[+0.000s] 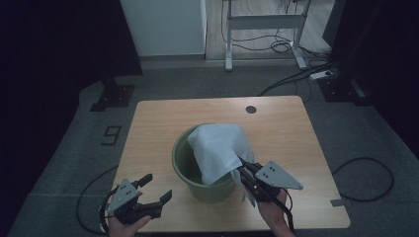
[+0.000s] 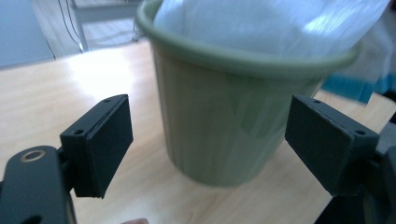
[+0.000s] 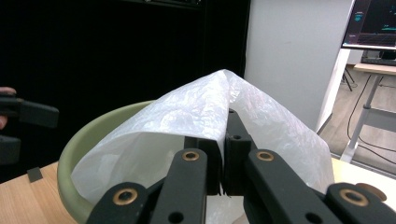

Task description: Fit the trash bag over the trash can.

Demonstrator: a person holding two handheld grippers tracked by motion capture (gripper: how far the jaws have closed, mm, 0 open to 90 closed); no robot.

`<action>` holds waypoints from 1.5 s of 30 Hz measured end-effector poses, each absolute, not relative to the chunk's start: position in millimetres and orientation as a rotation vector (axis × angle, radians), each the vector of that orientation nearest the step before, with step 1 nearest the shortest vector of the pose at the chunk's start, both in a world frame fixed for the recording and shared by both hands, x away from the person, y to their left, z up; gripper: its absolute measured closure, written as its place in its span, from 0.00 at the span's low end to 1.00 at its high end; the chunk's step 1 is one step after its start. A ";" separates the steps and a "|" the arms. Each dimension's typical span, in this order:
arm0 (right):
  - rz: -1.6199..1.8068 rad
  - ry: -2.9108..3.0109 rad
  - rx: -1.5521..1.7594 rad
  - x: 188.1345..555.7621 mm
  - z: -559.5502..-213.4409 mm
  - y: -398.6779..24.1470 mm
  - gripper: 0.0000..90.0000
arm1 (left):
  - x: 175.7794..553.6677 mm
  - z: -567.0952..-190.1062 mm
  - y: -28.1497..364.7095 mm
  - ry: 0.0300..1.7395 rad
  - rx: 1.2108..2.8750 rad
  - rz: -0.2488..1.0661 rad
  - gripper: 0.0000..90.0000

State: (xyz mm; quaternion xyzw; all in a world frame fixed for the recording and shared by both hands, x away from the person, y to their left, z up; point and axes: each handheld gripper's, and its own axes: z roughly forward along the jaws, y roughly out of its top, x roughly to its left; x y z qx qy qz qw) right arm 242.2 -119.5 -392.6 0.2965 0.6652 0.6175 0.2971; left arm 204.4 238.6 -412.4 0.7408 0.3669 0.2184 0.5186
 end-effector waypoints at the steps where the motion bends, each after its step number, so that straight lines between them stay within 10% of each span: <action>1: 1.644 1.768 0.788 242.2 -391.8 -119.2 0.97 | 204.5 -410.0 236.8 0.874 1.765 0.528 0.16; 36: 1.553 1.862 0.764 255.0 -366.9 -81.9 0.94 | 221.5 -386.4 140.7 0.822 1.749 0.593 0.19; 45: 1.585 1.889 0.752 250.3 -369.0 -81.8 0.89 | 231.4 -384.0 133.4 0.847 1.736 0.603 0.71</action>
